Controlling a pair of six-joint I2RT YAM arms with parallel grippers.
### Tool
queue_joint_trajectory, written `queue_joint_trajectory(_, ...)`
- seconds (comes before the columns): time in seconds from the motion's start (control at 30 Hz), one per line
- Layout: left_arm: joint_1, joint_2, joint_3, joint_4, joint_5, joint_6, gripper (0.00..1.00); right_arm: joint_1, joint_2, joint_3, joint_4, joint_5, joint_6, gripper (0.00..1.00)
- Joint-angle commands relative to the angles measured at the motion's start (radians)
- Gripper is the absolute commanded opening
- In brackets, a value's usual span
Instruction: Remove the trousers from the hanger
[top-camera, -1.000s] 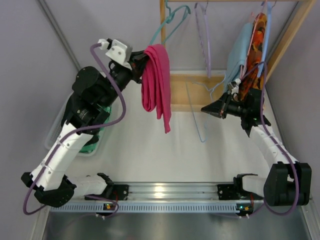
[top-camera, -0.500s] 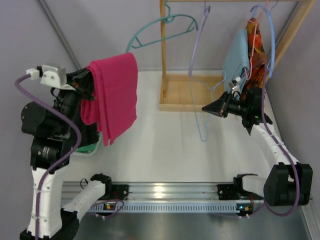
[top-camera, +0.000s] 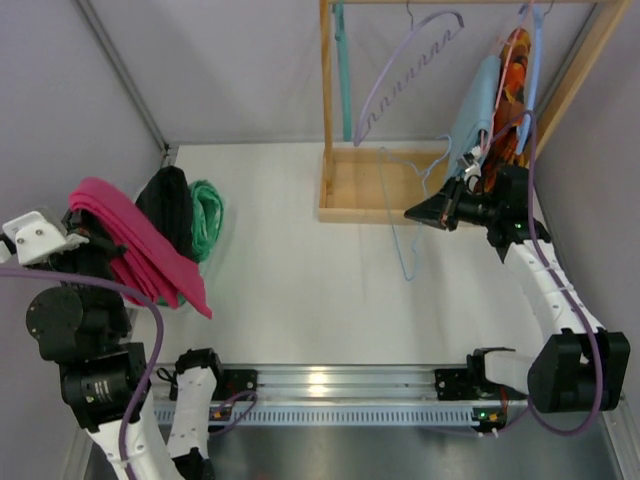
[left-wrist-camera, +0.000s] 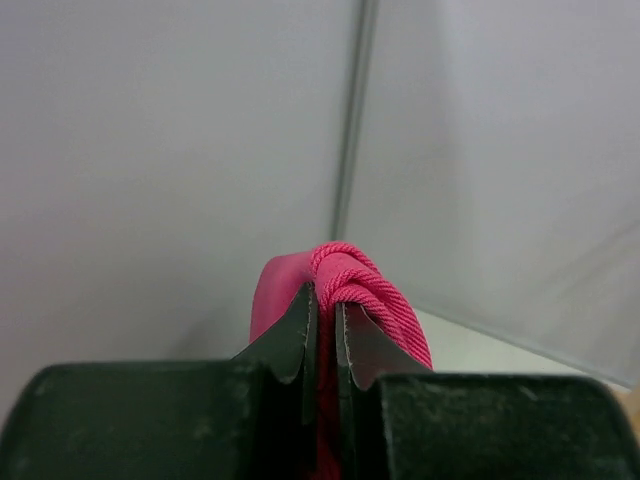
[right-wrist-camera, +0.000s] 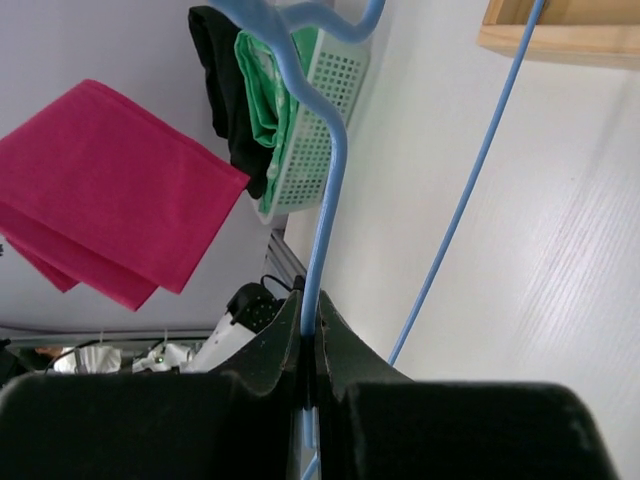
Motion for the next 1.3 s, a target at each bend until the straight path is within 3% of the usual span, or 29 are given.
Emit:
queue_joint_trajectory(0.0,0.045,-0.016,0.032,0.04,-0.189,0.075,0.0,0.011,-0.014,0.093,0.022,0.011,-0.043,0.0)
queue_joint_trajectory(0.2,0.053,0.078,0.03,0.044,-0.351,0.205,0.0,0.013,-0.023,0.119,0.012,0.03,-0.029,0.0)
queue_joint_trajectory(0.37,0.053,0.187,-0.079,0.191,-0.225,0.273,0.0,0.014,-0.018,0.173,-0.042,0.065,-0.035,0.0)
queue_joint_trajectory(0.53,0.053,0.384,-0.251,0.544,-0.177,0.348,0.0,0.016,-0.043,0.222,-0.076,0.116,-0.031,0.0)
queue_joint_trajectory(0.73,0.051,0.632,-0.28,0.662,-0.072,0.229,0.05,0.016,-0.041,0.302,-0.146,0.182,-0.054,0.0)
queue_joint_trajectory(0.83,0.048,0.675,-0.294,0.701,-0.011,0.133,0.18,0.017,-0.028,0.38,-0.16,0.212,-0.038,0.0)
queue_joint_trajectory(0.87,0.042,0.673,-0.303,0.701,-0.006,0.1,0.36,0.017,-0.022,0.403,-0.181,0.229,-0.037,0.0)
queue_joint_trajectory(0.93,0.033,0.652,-0.312,0.699,0.015,0.087,0.58,0.017,0.008,0.455,-0.209,0.24,-0.038,0.0)
queue_joint_trajectory(0.97,0.028,0.64,-0.324,0.699,0.03,0.055,0.76,0.016,0.018,0.507,-0.237,0.249,-0.04,0.0)
queue_joint_trajectory(1.03,0.03,0.581,-0.341,0.701,0.062,0.046,0.94,0.017,0.055,0.555,-0.246,0.248,-0.031,0.0)
queue_joint_trajectory(1.07,0.028,0.561,-0.349,0.701,0.108,0.035,0.98,0.017,0.067,0.604,-0.264,0.254,-0.028,0.0)
queue_joint_trajectory(1.27,-0.002,0.437,-0.373,0.681,0.149,0.029,0.99,0.019,0.155,0.744,-0.395,0.37,-0.049,0.0)
